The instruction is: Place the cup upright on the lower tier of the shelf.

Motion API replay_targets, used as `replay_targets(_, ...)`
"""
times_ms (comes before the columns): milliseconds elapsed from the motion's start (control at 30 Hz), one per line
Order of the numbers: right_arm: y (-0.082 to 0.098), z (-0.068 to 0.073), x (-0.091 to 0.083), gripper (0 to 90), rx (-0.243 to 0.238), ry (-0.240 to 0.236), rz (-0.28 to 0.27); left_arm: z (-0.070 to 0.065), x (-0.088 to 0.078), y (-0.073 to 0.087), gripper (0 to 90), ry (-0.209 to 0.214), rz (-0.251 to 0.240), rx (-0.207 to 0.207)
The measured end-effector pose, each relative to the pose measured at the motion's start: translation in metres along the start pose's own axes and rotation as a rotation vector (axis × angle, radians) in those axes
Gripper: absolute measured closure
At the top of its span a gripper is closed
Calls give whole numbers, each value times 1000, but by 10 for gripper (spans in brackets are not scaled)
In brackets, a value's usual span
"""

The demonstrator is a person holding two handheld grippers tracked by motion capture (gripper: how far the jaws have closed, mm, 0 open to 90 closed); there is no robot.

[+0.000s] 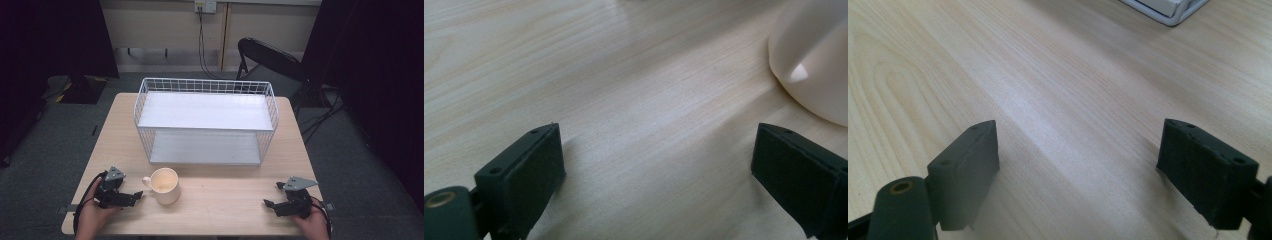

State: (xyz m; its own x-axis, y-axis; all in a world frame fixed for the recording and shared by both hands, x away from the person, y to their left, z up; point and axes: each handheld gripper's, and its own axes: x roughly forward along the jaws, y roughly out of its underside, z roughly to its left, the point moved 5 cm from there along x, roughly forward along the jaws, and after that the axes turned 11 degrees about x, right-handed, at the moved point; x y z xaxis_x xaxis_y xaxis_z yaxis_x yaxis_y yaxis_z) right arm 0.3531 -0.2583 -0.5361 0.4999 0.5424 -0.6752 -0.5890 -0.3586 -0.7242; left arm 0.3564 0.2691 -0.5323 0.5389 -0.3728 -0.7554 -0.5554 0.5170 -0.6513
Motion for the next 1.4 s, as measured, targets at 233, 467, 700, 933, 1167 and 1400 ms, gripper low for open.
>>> replay_targets(233,0,0,0,161,0,1,0,-6,-11,0,264,115,-110,-27)
replay_targets(467,-1,-1,1,161,-1,-1,-1,-17,-19,-12,278,80,-153,64)
replay_targets(700,-1,-1,1,161,-1,0,-1,-13,-21,-18,343,34,-166,71)
replay_targets(933,-1,-1,1,161,0,1,-2,-18,-19,-24,351,36,-160,110)
replay_targets(1167,-1,-1,1,161,-1,1,-2,-21,-21,-31,394,51,-160,117)
replay_targets(1400,-1,-1,1,161,-1,1,-2,-20,-27,-32,402,42,-180,117)
